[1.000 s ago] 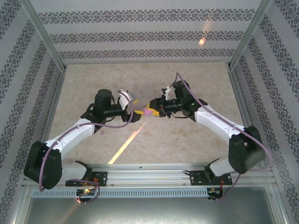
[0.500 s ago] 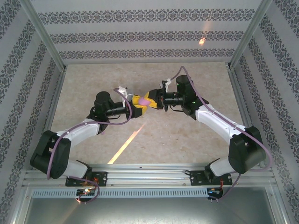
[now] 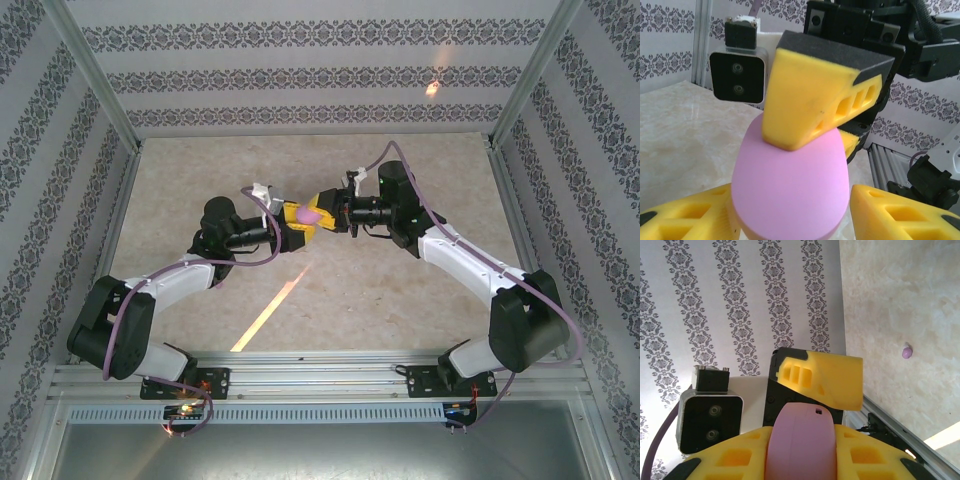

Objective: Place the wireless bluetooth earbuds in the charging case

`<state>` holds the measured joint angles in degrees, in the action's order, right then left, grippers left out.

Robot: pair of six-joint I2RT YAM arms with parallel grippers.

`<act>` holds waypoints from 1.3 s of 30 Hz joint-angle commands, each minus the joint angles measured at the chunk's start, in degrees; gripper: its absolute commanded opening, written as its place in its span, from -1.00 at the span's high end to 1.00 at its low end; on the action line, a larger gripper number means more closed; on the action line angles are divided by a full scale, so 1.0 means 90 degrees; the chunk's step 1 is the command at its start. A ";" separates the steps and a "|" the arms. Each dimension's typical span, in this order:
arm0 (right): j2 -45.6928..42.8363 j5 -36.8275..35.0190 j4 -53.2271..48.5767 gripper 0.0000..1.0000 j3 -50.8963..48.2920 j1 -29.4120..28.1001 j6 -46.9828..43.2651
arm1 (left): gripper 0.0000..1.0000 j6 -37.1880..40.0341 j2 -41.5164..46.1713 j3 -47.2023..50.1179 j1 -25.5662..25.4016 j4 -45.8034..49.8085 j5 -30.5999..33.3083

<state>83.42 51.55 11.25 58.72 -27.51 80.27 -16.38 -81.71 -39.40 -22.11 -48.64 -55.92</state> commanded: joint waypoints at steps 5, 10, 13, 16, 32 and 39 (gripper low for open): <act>-0.0109 0.0112 0.0504 0.70 -0.0138 0.0015 0.0211 | 0.05 -0.0421 -0.0040 -0.0228 -0.0015 -0.0796 -0.0104; -0.0119 0.0112 0.0741 0.70 -0.0223 0.0029 0.0379 | 0.22 -0.0368 -0.0069 -0.0303 -0.0025 -0.0689 -0.0142; -0.0109 0.0121 0.0694 0.66 -0.0240 0.0022 0.0332 | 0.36 -0.0349 -0.0030 -0.0322 -0.0024 -0.0637 -0.0147; -0.0118 0.0112 0.0644 0.55 -0.0290 0.0040 0.0273 | 0.49 -0.0304 0.0035 -0.0354 -0.0031 -0.0508 -0.0149; -0.0912 -0.0082 0.0553 -0.29 -0.0372 0.0597 -0.0712 | 0.74 0.0804 0.0830 -0.0763 -0.0008 0.2026 -0.0575; -0.1587 -0.0785 -0.3075 -0.30 0.0830 0.0503 -0.4932 | 0.77 0.1808 0.1252 -0.1139 -0.0005 0.3841 -0.0954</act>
<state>71.26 48.56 0.16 60.73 -21.41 57.60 -6.46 -72.25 -46.94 -22.04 -23.88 -61.08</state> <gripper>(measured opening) 0.650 0.368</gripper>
